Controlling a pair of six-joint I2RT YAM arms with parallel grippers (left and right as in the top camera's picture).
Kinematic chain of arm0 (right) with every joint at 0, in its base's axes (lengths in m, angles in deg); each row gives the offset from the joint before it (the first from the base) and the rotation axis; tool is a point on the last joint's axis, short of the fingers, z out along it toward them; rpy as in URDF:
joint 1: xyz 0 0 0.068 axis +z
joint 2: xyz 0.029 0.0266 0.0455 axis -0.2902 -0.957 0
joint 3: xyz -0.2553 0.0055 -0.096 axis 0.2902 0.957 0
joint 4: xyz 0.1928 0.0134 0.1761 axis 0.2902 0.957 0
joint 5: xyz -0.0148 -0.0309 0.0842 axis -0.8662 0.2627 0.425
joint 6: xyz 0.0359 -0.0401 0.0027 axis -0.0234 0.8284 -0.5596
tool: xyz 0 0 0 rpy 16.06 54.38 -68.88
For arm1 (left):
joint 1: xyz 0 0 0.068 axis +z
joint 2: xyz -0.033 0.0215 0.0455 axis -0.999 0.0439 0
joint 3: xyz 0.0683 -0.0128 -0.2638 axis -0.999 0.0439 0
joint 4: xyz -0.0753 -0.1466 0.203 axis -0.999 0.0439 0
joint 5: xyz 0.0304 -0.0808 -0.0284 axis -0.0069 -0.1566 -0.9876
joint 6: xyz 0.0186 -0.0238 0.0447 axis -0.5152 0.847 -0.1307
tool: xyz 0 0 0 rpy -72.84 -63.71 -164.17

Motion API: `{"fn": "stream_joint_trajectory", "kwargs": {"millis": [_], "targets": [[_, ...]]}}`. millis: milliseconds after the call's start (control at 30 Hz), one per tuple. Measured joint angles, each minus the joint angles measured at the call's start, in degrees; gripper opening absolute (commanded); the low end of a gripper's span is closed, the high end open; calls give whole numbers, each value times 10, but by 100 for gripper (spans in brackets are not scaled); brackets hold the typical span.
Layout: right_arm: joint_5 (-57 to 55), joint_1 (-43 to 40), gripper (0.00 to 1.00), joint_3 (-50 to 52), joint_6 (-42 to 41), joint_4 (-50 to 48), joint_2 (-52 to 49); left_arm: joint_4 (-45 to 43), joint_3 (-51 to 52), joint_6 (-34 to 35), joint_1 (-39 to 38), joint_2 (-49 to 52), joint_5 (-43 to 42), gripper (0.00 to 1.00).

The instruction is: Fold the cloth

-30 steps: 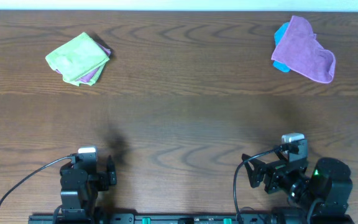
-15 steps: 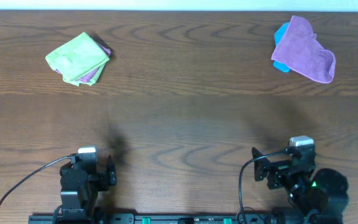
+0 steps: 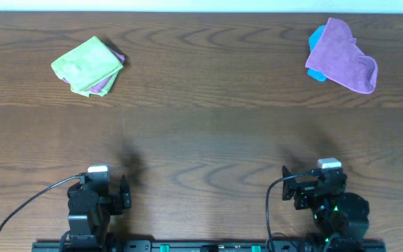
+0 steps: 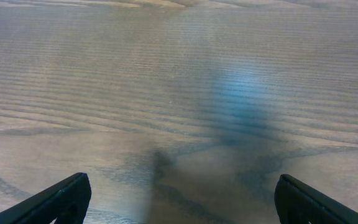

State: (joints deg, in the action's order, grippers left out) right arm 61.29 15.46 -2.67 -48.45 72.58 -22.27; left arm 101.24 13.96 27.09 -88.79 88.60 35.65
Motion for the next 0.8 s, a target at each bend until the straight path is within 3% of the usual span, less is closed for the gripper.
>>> {"fn": "stream_joint_trajectory", "kwargs": {"millis": [800], "targets": [[-37, 29, 99, 20, 2, 27, 1, 0, 0, 0, 0, 0, 0, 95]]}}
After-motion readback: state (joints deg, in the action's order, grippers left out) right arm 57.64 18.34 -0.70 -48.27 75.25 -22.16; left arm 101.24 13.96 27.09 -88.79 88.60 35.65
